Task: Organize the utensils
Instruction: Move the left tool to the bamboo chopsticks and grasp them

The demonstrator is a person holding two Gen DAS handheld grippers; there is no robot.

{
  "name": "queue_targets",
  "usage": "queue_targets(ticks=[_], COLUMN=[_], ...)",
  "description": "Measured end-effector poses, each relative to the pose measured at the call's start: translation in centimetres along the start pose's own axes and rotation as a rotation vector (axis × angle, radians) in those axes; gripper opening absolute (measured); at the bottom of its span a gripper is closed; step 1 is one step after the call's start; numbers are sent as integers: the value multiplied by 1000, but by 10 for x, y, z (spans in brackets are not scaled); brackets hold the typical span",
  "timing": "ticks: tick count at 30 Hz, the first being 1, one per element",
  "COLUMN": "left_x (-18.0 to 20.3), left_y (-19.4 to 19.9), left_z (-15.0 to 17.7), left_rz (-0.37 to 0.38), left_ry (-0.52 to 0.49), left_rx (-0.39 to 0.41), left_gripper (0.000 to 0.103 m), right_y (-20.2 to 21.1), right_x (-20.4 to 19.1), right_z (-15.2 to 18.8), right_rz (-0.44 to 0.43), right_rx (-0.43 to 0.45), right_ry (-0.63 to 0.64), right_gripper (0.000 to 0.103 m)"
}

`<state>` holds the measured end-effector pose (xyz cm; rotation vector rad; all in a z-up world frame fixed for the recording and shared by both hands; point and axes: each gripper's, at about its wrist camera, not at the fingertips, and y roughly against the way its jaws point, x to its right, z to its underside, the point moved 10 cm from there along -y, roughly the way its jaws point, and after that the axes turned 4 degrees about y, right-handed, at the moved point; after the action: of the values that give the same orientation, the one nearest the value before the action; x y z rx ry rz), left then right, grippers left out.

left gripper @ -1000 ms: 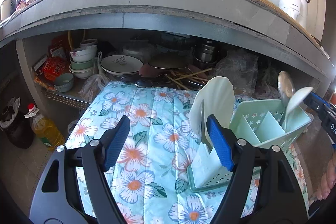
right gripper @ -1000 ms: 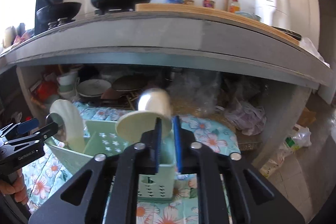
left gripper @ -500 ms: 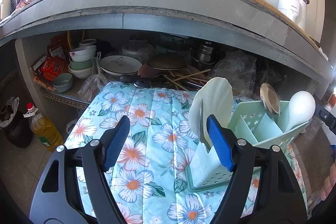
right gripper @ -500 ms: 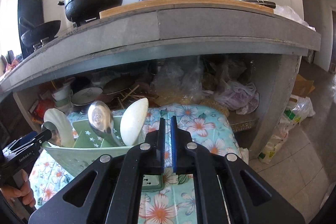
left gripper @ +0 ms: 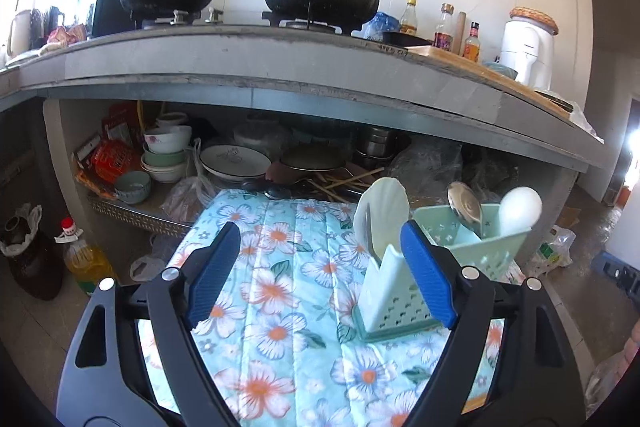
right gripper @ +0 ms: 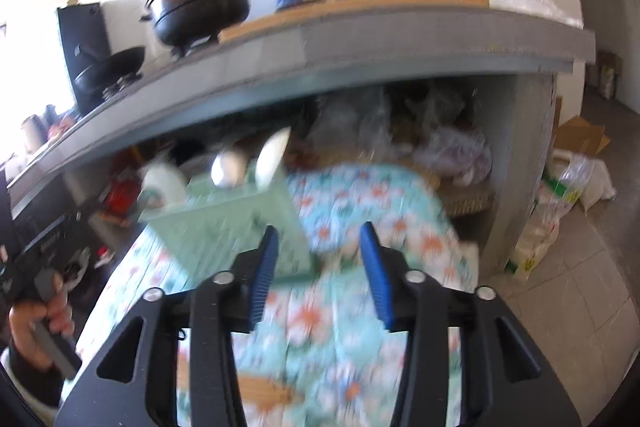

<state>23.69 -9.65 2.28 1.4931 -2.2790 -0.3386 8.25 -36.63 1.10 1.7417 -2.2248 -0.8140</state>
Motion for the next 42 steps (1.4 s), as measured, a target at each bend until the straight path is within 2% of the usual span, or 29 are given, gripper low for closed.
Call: queue_targets(ticks=[4,6,10,11,14,16,18,24,25,27,28,32,35,37,41,42], left_x=[1,7,32,39,53,56,62,65,67,64,62,63,76,88,112,117], left_y=[24,29,18,11,1,3,11,36,40,40,40,49,58,63,63,60], left_z=[25,47,108,131,173,183,186,200,204,220,225,219,205,200,207,213], left_rz=[16,17,15,4,-46,-74,-71,-14,5,49,44,51,112,149,194,200], left_ry=[-55,-107,-304,-386,-555,-620,-664,-672,-670,-650,-638,-621,-608,-634,-747,-773], left_rx=[-44,-92,-231,-282,-314,-287,-274,-343,-362,-449,-465,-416,-358,-323,-304,-316], left_gripper=[79,80,80,80,80,80,80,80,80,80,80,80,80,79,67,60], right_y=[8,7,3,3,6,9,13,15,15,15,14,16,17,16,13,11], right_x=[-5,-6,-8,-9,-11,-12,-11,-1,-1,-1,0,2,5,7,7,6], right_z=[58,87,141,148,165,168,166,168,168,169,170,170,171,172,177,178], right_rz=[-3,-7,-28,-35,-64,-65,-69,-82,-85,-86,-86,-85,-75,-71,-81,-84], right_rx=[-131,-196,-295,-304,-321,-325,-318,-316,-316,-316,-316,-316,-316,-320,-331,-336], right_ry=[-15,-54,-162,-183,-247,-253,-254,-300,-303,-304,-307,-318,-320,-329,-339,-341], right_gripper=[48,48,48,48,48,48,48,48,48,48,48,48,48,48,48,48])
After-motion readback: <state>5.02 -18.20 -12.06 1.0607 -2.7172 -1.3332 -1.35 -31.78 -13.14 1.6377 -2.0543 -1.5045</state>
